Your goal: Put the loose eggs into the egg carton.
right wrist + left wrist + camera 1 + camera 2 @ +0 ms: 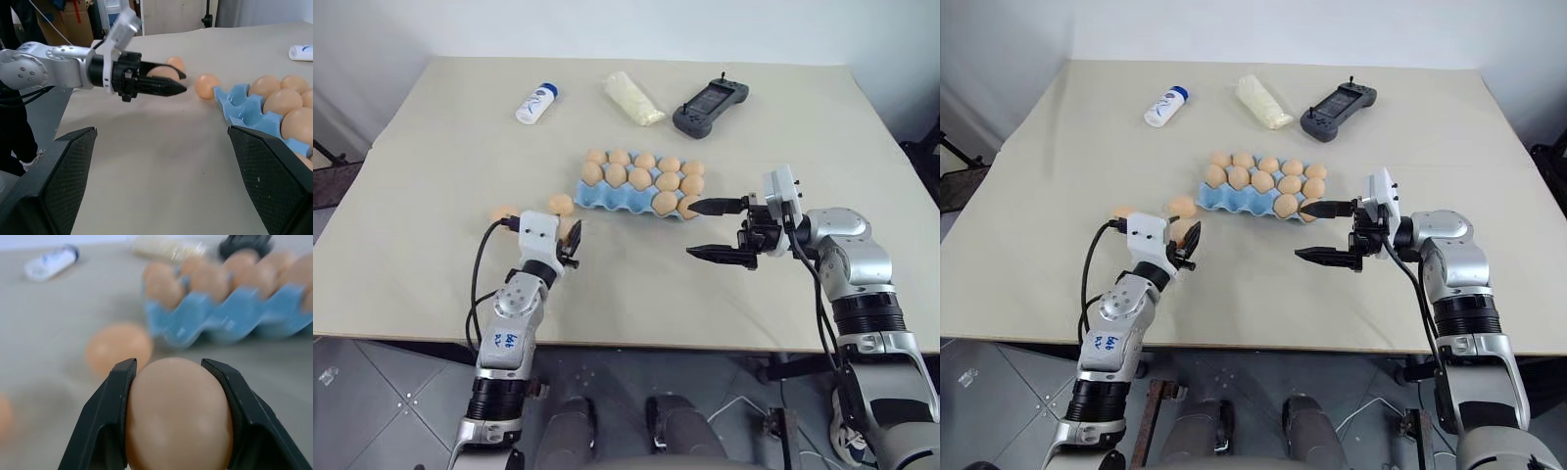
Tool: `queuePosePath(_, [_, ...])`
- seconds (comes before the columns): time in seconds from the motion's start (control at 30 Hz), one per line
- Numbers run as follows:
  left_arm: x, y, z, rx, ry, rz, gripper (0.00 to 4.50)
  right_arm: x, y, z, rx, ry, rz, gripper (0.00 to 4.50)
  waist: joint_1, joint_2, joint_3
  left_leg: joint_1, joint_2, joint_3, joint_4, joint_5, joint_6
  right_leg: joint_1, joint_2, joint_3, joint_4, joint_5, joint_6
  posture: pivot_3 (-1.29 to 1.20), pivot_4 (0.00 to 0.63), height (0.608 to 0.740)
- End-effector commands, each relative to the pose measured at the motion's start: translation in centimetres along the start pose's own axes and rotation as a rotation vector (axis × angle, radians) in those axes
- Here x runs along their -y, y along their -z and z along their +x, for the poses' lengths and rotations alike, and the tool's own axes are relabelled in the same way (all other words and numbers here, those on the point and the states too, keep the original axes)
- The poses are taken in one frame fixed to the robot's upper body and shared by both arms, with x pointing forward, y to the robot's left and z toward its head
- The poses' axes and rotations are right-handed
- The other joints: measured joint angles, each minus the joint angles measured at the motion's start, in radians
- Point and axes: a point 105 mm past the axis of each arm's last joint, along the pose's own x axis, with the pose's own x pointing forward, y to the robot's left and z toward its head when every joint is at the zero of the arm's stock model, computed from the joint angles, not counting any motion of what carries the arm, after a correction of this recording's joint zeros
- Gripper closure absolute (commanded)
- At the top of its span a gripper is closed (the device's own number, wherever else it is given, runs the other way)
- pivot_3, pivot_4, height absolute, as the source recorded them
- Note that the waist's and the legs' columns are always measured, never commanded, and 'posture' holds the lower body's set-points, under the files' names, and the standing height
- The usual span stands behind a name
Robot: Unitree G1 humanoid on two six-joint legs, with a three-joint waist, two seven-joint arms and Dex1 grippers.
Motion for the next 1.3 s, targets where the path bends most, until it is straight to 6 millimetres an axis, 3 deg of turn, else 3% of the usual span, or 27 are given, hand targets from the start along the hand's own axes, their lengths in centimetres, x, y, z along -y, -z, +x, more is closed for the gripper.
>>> queuePosePath(0.03, [2.4,-3.4,1.9,0.116,0.050,0.004,2.70,0.1,-0.7,0.0,0.021,0.007,-0.033,0.00,0.002,-0.001,0.001,0.000,0.000,0.000,0.000,0.000,0.000,0.000,0.000,0.000,0.000,0.000,0.000,0.00,0.150,0.740])
queuePosePath(0.17, [4.7,-5.1,4.4,0.192,0.103,0.010,2.70,0.0,-0.9,0.0,0.028,0.016,-0.041,0.00,0.003,-0.001,0.001,0.000,0.000,0.000,0.002,0.000,0.001,0.002,0.001,0.000,-0.002,0.002,0.002,0.00,0.150,0.740])
queuePosePath(0.43, [5.9,-5.1,8.8,0.202,0.133,-0.028,2.70,-0.4,-1.3,-1.2,0.046,0.047,-0.059,0.00,0.002,-0.001,0.001,0.000,0.000,0.000,0.001,0.000,0.002,0.004,0.002,0.000,-0.007,0.005,0.004,0.00,0.150,0.740])
queuePosePath(0.73, [7.8,-3.5,10.4,0.147,0.232,-0.032,2.70,0.6,-2.0,-1.8,0.116,0.141,-0.094,0.00,0.003,-0.002,0.001,0.000,0.000,0.000,0.001,0.000,0.002,0.004,0.001,0.000,-0.009,0.005,0.004,0.00,0.150,0.740])
queuePosePath(0.83, [8.3,-3.3,10.6,0.135,0.258,-0.022,2.70,1.7,-2.7,-2.0,0.164,0.209,-0.106,0.00,0.000,-0.002,0.001,0.000,0.000,0.001,0.001,0.000,0.002,0.004,0.001,0.000,-0.008,0.005,0.004,0.00,0.150,0.740])
queuePosePath(1.07, [8.4,-3.2,10.8,0.122,0.265,-0.021,2.70,2.5,-2.1,-2.4,0.170,0.249,-0.097,0.00,0.002,-0.002,0.001,0.000,0.000,0.001,0.002,0.001,0.001,0.003,0.001,0.000,-0.007,0.005,0.004,0.00,0.150,0.740])
queuePosePath(1.1, [8.5,-3.1,10.9,0.114,0.264,-0.022,2.01,2.5,-2.1,-2.4,0.169,0.249,-0.096,0.00,0.002,-0.002,0.001,0.000,0.000,0.001,0.002,0.001,0.001,0.003,0.001,0.001,-0.007,0.005,0.004,0.00,0.150,0.740])
queuePosePath(1.3, [9.3,-3.1,10.8,0.107,0.309,-0.016,0.15,2.6,-1.9,-2.4,0.159,0.251,-0.091,0.00,0.002,-0.002,0.001,0.000,0.000,0.001,0.001,0.001,0.001,0.003,0.001,0.001,-0.007,0.005,0.004,0.00,0.150,0.740])
